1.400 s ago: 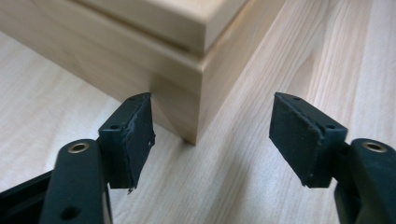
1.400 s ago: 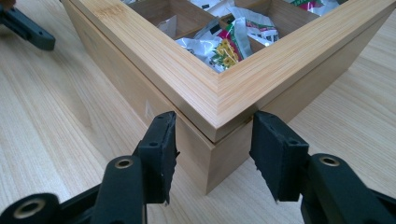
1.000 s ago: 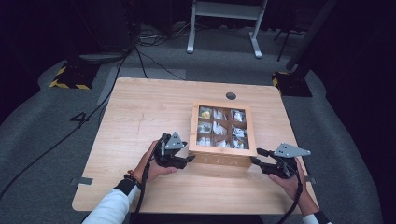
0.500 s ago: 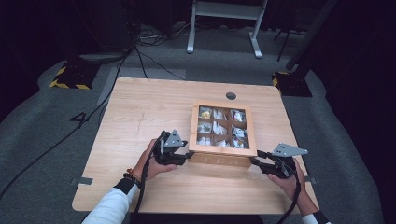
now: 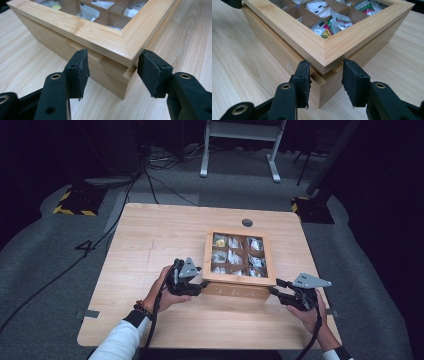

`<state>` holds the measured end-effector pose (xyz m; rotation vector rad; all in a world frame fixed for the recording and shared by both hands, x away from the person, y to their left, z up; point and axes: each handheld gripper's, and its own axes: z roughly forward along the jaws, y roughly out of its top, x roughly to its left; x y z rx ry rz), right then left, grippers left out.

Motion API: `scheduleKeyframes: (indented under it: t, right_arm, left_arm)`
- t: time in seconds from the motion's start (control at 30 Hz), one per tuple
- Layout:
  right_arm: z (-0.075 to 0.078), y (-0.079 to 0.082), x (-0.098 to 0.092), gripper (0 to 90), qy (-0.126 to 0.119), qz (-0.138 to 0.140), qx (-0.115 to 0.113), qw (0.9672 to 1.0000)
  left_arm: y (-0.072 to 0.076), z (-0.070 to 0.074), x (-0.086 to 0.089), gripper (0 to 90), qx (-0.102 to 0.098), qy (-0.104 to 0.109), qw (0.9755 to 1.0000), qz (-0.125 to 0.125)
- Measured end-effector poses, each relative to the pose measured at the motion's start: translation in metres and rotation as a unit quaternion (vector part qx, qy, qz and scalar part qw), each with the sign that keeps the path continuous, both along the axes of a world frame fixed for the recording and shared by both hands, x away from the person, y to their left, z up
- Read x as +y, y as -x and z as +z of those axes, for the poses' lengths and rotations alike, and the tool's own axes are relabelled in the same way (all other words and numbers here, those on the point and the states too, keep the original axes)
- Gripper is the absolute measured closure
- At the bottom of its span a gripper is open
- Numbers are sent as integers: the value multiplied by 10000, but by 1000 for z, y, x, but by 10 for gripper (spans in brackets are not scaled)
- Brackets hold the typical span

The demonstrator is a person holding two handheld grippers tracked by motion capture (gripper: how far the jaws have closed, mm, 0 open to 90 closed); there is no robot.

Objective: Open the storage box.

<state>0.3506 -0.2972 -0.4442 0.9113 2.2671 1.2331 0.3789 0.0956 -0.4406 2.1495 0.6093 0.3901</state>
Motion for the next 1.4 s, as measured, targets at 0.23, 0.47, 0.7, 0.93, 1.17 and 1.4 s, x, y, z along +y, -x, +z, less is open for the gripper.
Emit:
scheduleKeyframes:
  t: [0.23, 0.47, 0.7, 0.93, 1.17, 1.4]
  right_arm:
    - [9, 2, 3, 533, 67, -85, -358, 9993]
    - [20, 0, 3, 519, 11, -96, -567, 9983]
    - [30, -2, 2, 518, -103, -110, -729, 9972]
    - [40, -6, 2, 525, -178, -111, -906, 9957]
    - [47, -9, 2, 534, -254, -131, -1013, 9944]
    - [49, -10, 2, 538, -259, -150, -1042, 9941]
  left_arm:
    - [-2, 8, 1, 379, -162, 180, 9997, 83]
    - [-6, 15, 2, 373, -242, 279, 9991, 188]
    - [-12, 24, 0, 382, -452, 377, 9979, 288]
    - [-18, 31, -2, 393, -567, 517, 9965, 327]
    - [-21, 38, -3, 414, -651, 600, 9955, 336]
    - [-22, 40, -4, 422, -693, 613, 9951, 335]
